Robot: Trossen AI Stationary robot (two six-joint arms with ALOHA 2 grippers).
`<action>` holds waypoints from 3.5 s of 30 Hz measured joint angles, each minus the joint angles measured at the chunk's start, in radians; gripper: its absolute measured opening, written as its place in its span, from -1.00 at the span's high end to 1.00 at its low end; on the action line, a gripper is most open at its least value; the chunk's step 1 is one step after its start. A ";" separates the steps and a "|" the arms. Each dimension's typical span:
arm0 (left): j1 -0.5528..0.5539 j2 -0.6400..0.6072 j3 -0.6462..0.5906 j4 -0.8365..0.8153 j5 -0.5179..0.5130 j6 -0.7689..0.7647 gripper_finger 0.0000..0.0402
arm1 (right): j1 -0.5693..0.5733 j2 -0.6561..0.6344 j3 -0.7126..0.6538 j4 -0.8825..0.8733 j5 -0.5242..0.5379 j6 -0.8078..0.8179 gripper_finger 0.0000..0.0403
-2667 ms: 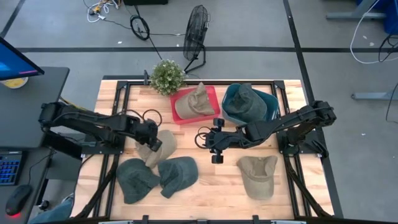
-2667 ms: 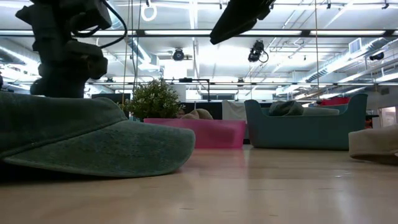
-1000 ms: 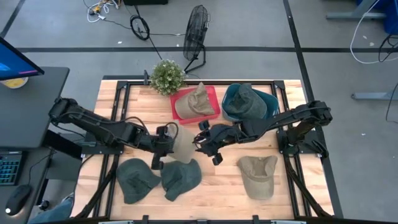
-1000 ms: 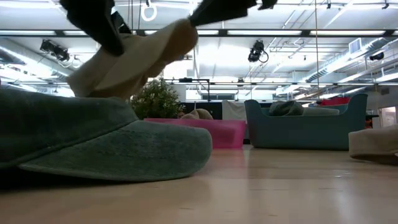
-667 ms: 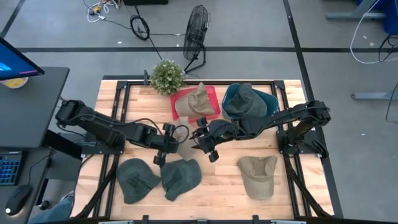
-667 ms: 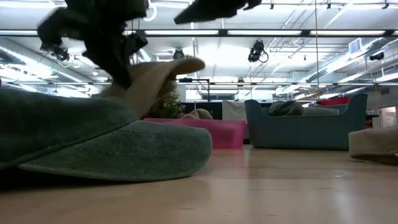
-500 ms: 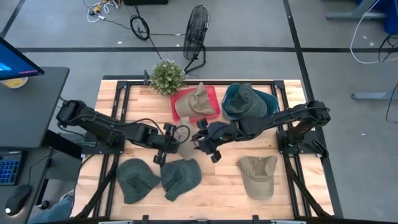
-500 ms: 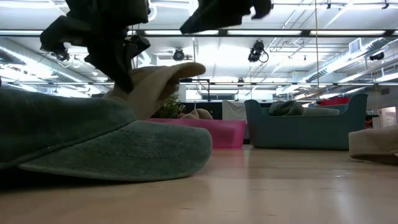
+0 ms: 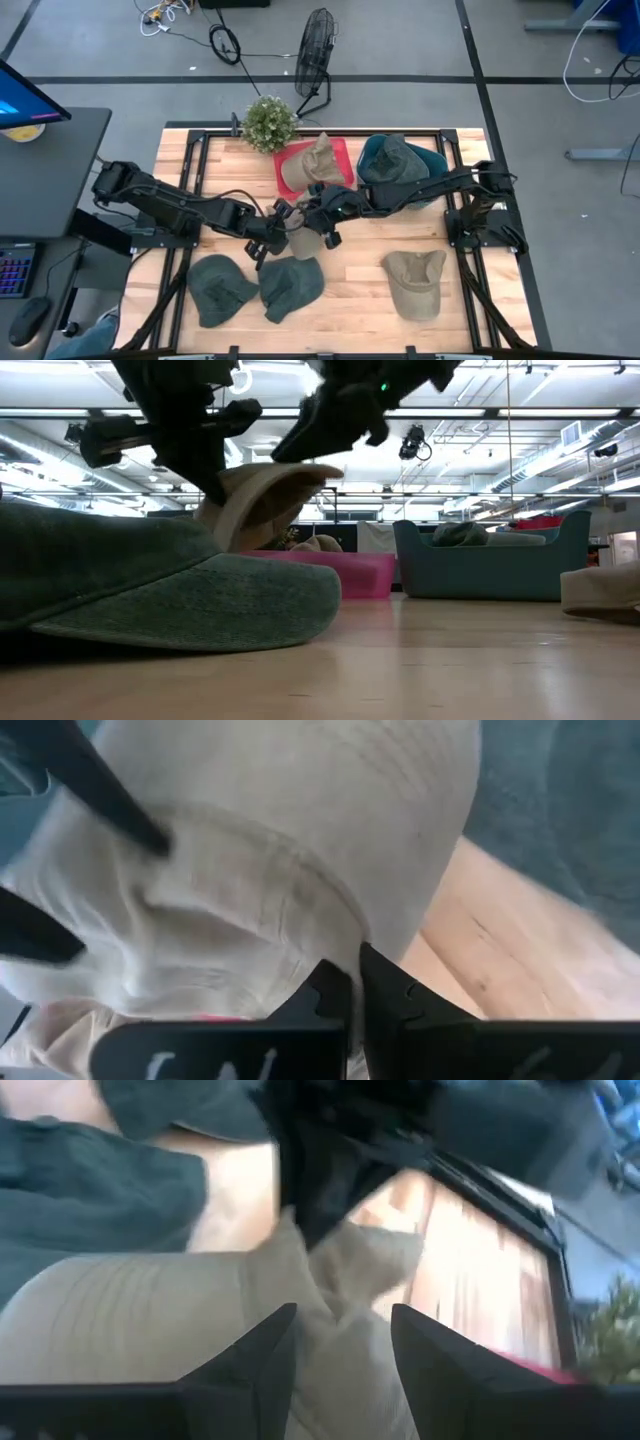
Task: Pick & Place hat
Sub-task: Put the left brown cap into the red bin
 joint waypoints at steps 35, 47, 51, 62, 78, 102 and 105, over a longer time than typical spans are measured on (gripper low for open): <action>0.052 -0.001 0.002 0.021 -0.326 0.152 0.95 | -0.085 0.020 0.000 -0.121 -0.233 0.350 0.57; 0.072 -0.001 0.002 0.034 -0.321 -0.243 0.75 | -0.089 0.020 0.000 -0.139 -0.200 0.352 0.89; 0.083 -0.002 0.002 0.039 -0.321 -0.308 0.54 | -0.089 0.020 -0.001 -0.147 -0.196 0.431 0.94; 0.030 -0.005 0.030 0.057 -0.586 -0.535 -0.05 | -0.088 -0.014 -0.002 -0.151 0.014 0.482 0.93; 0.032 -0.039 0.043 0.047 -0.607 -0.730 -0.01 | -0.209 -0.042 -0.001 -0.055 0.243 0.603 0.92; 0.054 -0.038 0.042 0.038 -0.606 -0.776 -0.01 | -0.266 0.178 0.000 0.050 0.119 0.708 0.55; 0.053 -0.038 0.042 0.038 -0.606 -0.801 -0.01 | -0.262 0.174 0.000 0.045 0.118 0.695 0.38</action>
